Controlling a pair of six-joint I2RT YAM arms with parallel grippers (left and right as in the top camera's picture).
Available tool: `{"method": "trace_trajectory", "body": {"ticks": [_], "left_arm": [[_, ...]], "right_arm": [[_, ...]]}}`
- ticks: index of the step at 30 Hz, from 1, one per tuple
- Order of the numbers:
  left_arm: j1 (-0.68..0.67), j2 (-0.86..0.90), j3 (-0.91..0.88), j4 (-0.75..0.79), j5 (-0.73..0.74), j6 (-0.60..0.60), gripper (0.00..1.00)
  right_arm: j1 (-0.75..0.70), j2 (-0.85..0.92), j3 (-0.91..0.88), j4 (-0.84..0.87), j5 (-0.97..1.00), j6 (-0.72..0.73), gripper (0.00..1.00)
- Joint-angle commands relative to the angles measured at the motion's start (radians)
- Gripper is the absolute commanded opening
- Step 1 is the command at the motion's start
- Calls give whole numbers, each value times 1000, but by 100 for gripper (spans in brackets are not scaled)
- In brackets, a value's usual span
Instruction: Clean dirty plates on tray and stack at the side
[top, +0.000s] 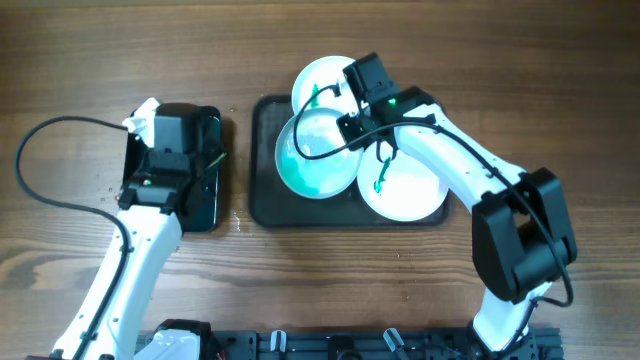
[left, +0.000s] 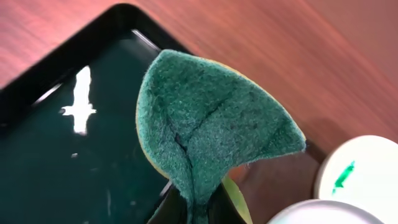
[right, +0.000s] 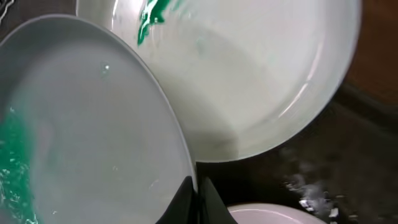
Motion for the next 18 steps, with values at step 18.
{"method": "trace_trajectory", "body": {"ticks": [18], "left_arm": [[194, 19, 2, -66, 5, -9, 4]], "right_arm": [[395, -80, 83, 356, 963, -851, 4]]}}
